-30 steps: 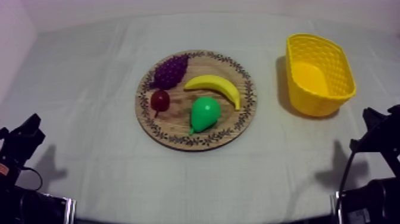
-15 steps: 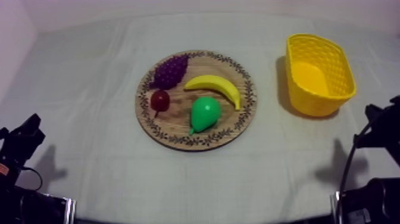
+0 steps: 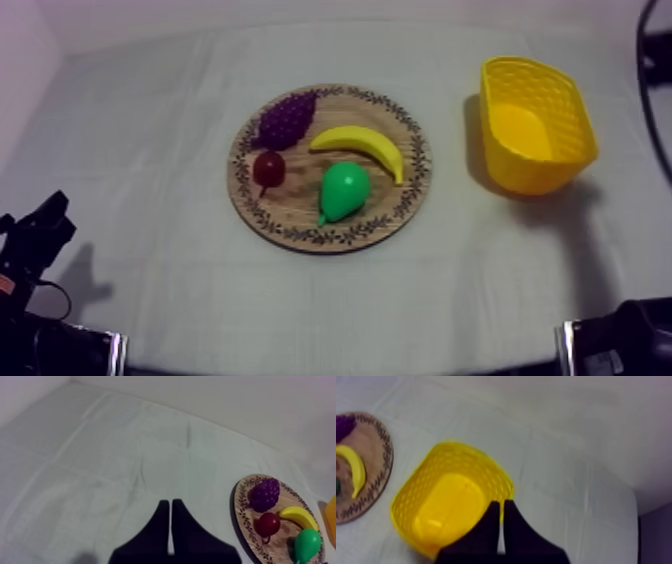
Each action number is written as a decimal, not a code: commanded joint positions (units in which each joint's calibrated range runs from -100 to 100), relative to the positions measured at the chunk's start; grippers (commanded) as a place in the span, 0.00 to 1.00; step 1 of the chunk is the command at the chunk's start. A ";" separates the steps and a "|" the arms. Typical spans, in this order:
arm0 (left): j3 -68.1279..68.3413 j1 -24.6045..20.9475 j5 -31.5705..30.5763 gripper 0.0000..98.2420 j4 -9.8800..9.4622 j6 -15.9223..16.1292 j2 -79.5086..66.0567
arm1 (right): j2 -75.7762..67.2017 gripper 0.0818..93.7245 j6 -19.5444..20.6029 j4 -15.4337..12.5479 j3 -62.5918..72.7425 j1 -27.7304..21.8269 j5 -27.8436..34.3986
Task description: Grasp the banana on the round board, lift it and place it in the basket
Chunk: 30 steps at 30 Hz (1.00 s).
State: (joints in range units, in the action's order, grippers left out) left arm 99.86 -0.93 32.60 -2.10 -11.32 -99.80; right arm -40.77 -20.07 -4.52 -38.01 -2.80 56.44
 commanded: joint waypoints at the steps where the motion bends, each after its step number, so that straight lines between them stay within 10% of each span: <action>1: 0.03 0.03 -0.02 0.00 0.02 0.01 -0.03 | 15.68 0.00 6.58 4.49 23.41 4.82 2.04; 10: 0.03 0.03 -0.02 0.00 0.02 0.01 -0.03 | 32.84 0.00 5.79 9.19 34.80 15.42 8.43; 30: 0.03 0.03 -0.02 0.00 0.02 0.01 -0.03 | 44.24 0.04 -8.33 6.15 34.38 27.37 15.03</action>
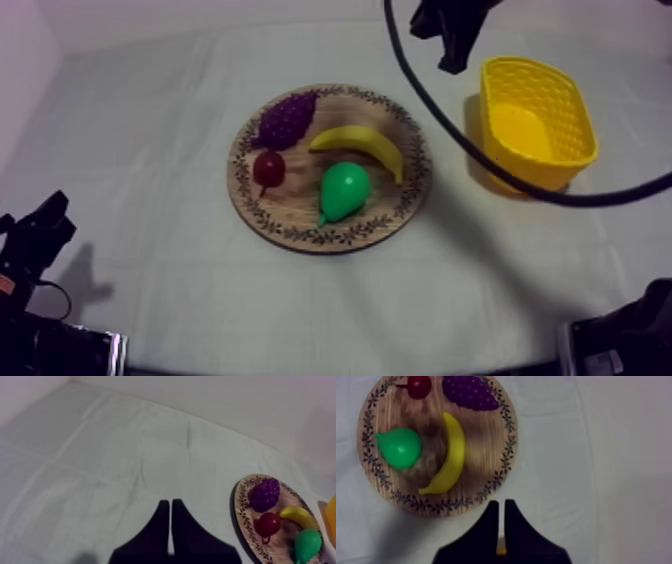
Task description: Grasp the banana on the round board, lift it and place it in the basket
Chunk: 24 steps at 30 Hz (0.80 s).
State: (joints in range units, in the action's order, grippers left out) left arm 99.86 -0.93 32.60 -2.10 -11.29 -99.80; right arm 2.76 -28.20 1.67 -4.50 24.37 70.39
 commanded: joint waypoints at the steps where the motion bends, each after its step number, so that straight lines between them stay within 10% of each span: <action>1: 0.03 0.03 -0.02 0.00 0.02 -0.01 -0.03 | 1.45 0.04 -0.26 -0.03 1.68 0.43 1.80; 24: 0.03 0.03 -0.02 0.00 0.02 -0.01 -0.03 | 13.84 0.13 4.07 4.72 0.88 5.87 0.00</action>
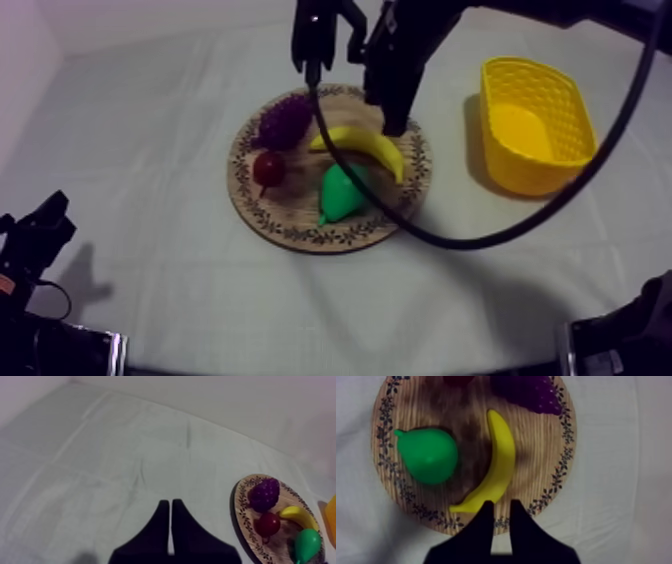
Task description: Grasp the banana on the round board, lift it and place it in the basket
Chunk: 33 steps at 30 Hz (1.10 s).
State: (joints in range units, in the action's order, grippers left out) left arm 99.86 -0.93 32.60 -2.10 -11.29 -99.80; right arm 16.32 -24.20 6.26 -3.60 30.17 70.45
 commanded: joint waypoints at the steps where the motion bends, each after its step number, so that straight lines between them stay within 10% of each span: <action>1: 0.03 0.03 -0.02 0.00 0.02 -0.01 -0.03 | 0.55 0.14 0.21 0.23 -0.15 0.16 -0.34; 16: 0.03 0.03 -0.02 0.00 0.02 -0.01 -0.03 | 1.07 0.21 2.27 2.60 -1.10 0.38 -1.83; 23: 0.03 0.03 -0.02 0.00 0.02 -0.01 -0.03 | 1.14 0.73 4.40 5.60 -3.58 1.81 -2.91; 33: 0.03 0.03 -0.02 0.00 0.02 -0.01 -0.03 | 1.28 0.83 4.39 5.34 -4.16 1.99 -3.67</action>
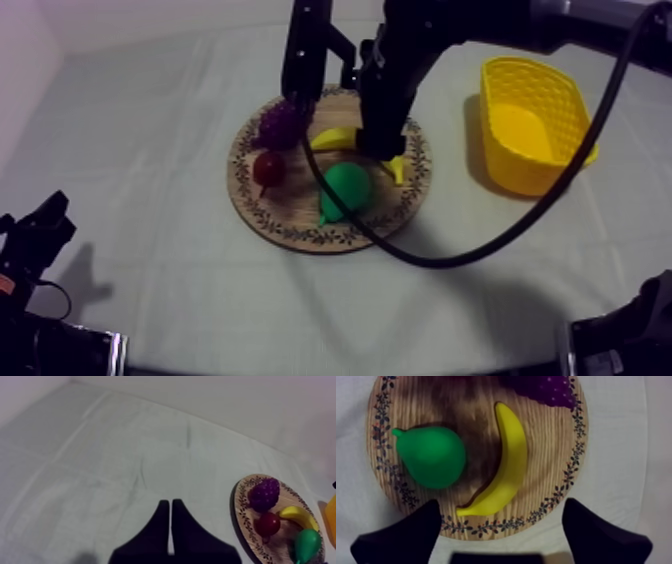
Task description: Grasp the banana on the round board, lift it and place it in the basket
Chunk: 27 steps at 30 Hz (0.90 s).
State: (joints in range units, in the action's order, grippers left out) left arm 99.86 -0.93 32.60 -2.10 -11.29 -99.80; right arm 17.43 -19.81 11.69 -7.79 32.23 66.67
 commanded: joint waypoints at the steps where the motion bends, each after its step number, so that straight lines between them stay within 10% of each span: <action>1: 0.03 0.03 -0.02 0.00 0.02 -0.01 -0.03 | 0.37 0.83 0.04 -0.06 0.20 -0.11 0.06; 27: 0.03 0.03 -0.02 0.00 0.02 -0.01 -0.03 | 15.78 0.82 2.24 1.43 9.77 -2.22 0.07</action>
State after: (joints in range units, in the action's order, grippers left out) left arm 99.86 -0.93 32.60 -2.10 -11.29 -99.80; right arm 32.75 -17.56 13.08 1.73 30.00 66.71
